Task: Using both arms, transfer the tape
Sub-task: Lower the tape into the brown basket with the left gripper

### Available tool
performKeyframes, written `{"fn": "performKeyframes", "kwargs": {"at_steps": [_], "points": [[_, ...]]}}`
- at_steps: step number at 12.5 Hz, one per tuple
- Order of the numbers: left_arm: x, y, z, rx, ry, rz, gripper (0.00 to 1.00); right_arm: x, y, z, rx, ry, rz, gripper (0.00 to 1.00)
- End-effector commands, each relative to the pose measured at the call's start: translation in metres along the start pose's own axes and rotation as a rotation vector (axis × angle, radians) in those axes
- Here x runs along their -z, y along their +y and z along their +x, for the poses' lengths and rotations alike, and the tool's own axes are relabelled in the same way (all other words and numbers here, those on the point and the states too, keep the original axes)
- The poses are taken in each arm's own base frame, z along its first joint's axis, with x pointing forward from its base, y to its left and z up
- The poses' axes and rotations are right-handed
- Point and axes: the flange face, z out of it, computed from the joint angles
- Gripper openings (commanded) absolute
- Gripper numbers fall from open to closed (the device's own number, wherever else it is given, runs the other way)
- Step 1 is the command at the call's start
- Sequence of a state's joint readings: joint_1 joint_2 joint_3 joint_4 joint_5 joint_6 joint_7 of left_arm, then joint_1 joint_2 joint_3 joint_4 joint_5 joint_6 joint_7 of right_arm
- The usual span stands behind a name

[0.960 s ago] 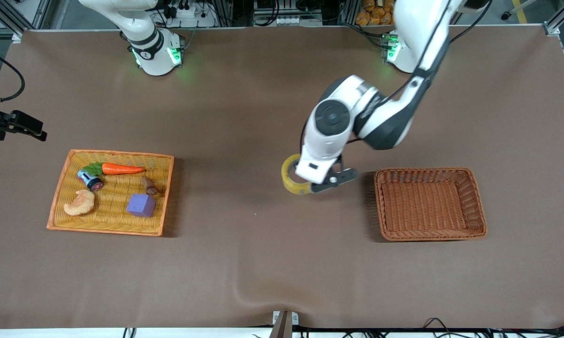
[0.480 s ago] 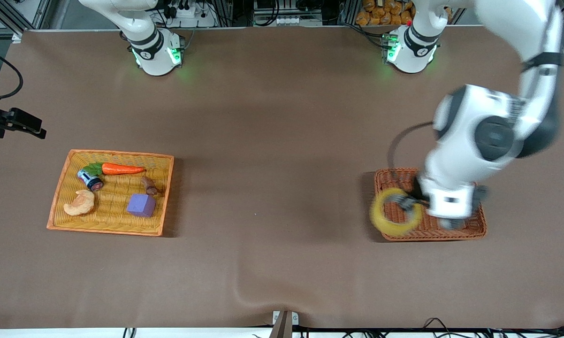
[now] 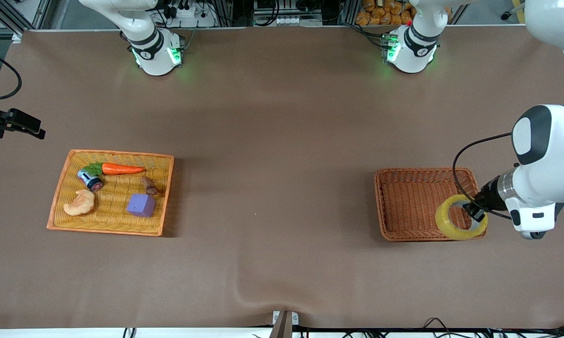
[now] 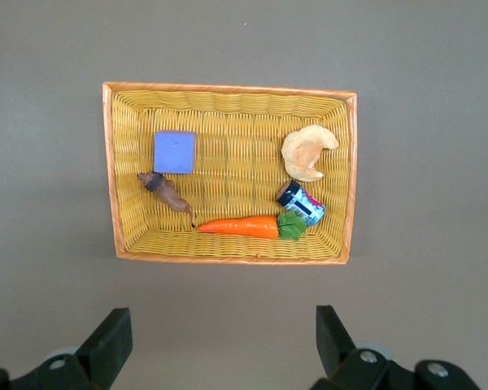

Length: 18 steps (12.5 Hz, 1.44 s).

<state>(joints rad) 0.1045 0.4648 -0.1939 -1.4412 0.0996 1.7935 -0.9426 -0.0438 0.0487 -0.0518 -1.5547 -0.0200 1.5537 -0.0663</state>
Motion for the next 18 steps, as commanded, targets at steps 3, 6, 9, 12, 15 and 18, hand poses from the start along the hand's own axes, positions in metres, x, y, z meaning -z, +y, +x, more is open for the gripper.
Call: {"fn": "performKeyframes", "kwargs": {"at_steps": [3,6,9,12,15,18], "points": [[-0.035,-0.017,-0.018,-0.003,-0.077,0.138,0.00,0.004,0.002,0.004,-0.013,0.002,0.031,1.00],[-0.083,-0.005,-0.026,-0.016,-0.098,0.202,0.00,0.004,0.012,0.003,-0.034,0.004,0.052,1.00],[-0.119,-0.006,-0.027,-0.030,-0.051,0.257,0.00,0.004,0.016,0.002,-0.041,0.002,0.053,1.00],[-0.142,-0.006,-0.030,-0.034,-0.031,0.222,0.00,0.004,0.017,0.002,-0.041,0.004,0.057,1.00],[-0.159,0.000,-0.030,0.006,0.011,0.184,0.00,0.009,0.014,0.002,-0.039,0.013,0.072,1.00],[-0.171,0.002,-0.035,0.002,0.014,0.208,0.00,0.008,0.017,0.002,-0.043,0.009,0.074,1.00]]}}
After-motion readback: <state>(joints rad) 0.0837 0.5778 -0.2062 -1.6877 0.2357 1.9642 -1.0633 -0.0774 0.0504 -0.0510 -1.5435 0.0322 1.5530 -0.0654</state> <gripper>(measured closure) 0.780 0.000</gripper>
